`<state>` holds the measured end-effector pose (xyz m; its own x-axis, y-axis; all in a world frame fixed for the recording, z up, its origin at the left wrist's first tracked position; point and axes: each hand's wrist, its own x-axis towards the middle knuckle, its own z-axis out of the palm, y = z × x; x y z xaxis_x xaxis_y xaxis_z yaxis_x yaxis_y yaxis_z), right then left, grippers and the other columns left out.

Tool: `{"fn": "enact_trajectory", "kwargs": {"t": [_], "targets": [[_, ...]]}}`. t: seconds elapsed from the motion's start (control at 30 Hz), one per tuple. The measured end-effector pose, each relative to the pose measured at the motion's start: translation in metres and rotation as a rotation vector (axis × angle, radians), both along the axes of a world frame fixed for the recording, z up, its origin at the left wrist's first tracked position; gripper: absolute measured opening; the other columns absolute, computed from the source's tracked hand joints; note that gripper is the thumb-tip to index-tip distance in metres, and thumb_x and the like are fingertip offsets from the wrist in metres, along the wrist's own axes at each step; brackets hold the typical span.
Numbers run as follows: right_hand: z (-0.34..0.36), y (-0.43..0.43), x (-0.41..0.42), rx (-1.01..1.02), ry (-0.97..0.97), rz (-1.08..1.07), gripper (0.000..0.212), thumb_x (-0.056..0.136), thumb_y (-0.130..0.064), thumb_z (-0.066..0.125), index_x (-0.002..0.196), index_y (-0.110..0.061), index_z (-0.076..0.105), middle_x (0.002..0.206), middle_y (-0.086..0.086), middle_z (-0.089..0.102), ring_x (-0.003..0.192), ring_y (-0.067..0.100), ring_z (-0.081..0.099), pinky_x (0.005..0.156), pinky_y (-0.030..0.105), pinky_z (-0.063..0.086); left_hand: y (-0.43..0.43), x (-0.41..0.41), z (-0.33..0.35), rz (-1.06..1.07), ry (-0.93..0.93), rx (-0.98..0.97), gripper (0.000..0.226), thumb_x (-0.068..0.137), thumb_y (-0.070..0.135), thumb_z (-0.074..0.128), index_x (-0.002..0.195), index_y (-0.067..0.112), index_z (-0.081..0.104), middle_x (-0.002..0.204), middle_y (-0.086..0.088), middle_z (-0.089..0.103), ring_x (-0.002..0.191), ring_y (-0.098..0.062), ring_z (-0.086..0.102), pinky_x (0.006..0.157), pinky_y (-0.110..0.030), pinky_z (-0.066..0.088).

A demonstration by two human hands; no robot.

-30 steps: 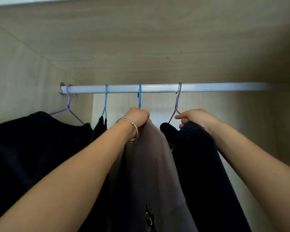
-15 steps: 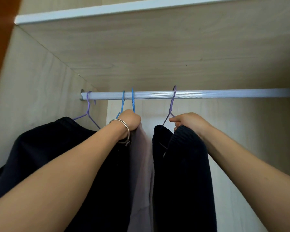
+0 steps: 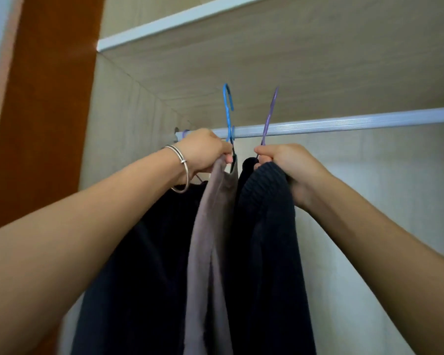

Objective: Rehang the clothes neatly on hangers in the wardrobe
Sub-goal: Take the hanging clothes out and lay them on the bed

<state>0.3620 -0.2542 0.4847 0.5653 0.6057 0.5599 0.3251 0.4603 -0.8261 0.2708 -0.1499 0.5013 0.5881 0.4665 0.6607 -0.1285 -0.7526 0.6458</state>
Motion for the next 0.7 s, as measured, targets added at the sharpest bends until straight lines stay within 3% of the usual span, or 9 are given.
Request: {"fn": "enact_trajectory", "kwargs": {"t": [0.17, 0.23, 0.3, 0.37, 0.47, 0.63, 0.7], "targets": [[-0.043, 0.0, -0.027, -0.116, 0.038, 0.424, 0.055, 0.095, -0.014, 0.04, 0.04, -0.015, 0.036, 0.034, -0.004, 0.033, 0.038, 0.012, 0.029, 0.047, 0.026, 0.022, -0.006, -0.048, -0.047, 0.099, 0.061, -0.019, 0.033, 0.092, 0.016, 0.05, 0.061, 0.006, 0.055, 0.031, 0.008, 0.05, 0.031, 0.001, 0.044, 0.041, -0.01, 0.038], [-0.066, 0.008, -0.044, -0.152, 0.024, 0.555, 0.047, 0.095, -0.013, 0.041, 0.047, -0.013, 0.04, 0.037, -0.004, 0.042, 0.039, 0.012, 0.037, 0.047, 0.025, 0.029, -0.008, -0.071, -0.069, 0.153, 0.124, -0.038, 0.028, 0.094, 0.018, 0.048, 0.085, -0.002, 0.065, 0.038, 0.008, 0.053, 0.038, 0.001, 0.046, 0.047, -0.01, 0.041], [-0.09, 0.019, -0.064, -0.176, 0.026, 0.65, 0.042, 0.094, -0.011, 0.043, 0.053, -0.012, 0.044, 0.039, -0.004, 0.05, 0.037, 0.009, 0.046, 0.042, 0.019, 0.04, -0.009, -0.098, -0.091, 0.251, 0.209, -0.047, 0.027, 0.095, 0.021, 0.045, 0.1, 0.003, 0.065, 0.049, 0.008, 0.053, 0.044, 0.0, 0.048, 0.052, -0.011, 0.042], [-0.116, 0.029, -0.09, -0.208, 0.041, 0.733, 0.032, 0.094, -0.011, 0.046, 0.061, -0.011, 0.045, 0.043, -0.005, 0.056, 0.039, 0.006, 0.053, 0.043, 0.017, 0.045, -0.011, -0.13, -0.116, 0.361, 0.259, -0.048, 0.025, 0.095, 0.021, 0.045, 0.1, 0.007, 0.065, 0.053, 0.008, 0.052, 0.043, 0.001, 0.047, 0.051, -0.01, 0.04], [-0.159, 0.04, -0.134, -0.249, 0.079, 0.871, 0.017, 0.092, -0.012, 0.049, 0.078, -0.014, 0.041, 0.049, -0.004, 0.062, 0.047, 0.007, 0.058, 0.054, 0.022, 0.045, -0.02, -0.181, -0.15, 0.483, 0.286, -0.076, 0.026, 0.095, 0.017, 0.045, 0.097, 0.0, 0.064, 0.045, 0.01, 0.05, 0.039, 0.002, 0.044, 0.046, -0.006, 0.037], [-0.211, 0.047, -0.218, -0.338, 0.167, 1.112, 0.012, 0.093, -0.018, 0.05, 0.092, -0.019, 0.039, 0.056, -0.003, 0.067, 0.052, 0.005, 0.064, 0.049, 0.019, 0.046, -0.052, -0.272, -0.192, 0.764, 0.441, -0.034, 0.024, 0.096, 0.021, 0.042, 0.105, 0.016, 0.064, 0.062, 0.009, 0.054, 0.05, 0.0, 0.048, 0.057, -0.006, 0.039], [-0.219, 0.052, -0.253, -0.379, 0.208, 1.208, 0.015, 0.093, -0.018, 0.051, 0.098, -0.018, 0.036, 0.057, -0.002, 0.067, 0.054, 0.009, 0.065, 0.055, 0.023, 0.048, -0.065, -0.306, -0.201, 0.9, 0.51, -0.008, 0.021, 0.096, 0.023, 0.042, 0.103, 0.021, 0.061, 0.063, 0.011, 0.056, 0.052, 0.004, 0.05, 0.058, -0.006, 0.038]]}}
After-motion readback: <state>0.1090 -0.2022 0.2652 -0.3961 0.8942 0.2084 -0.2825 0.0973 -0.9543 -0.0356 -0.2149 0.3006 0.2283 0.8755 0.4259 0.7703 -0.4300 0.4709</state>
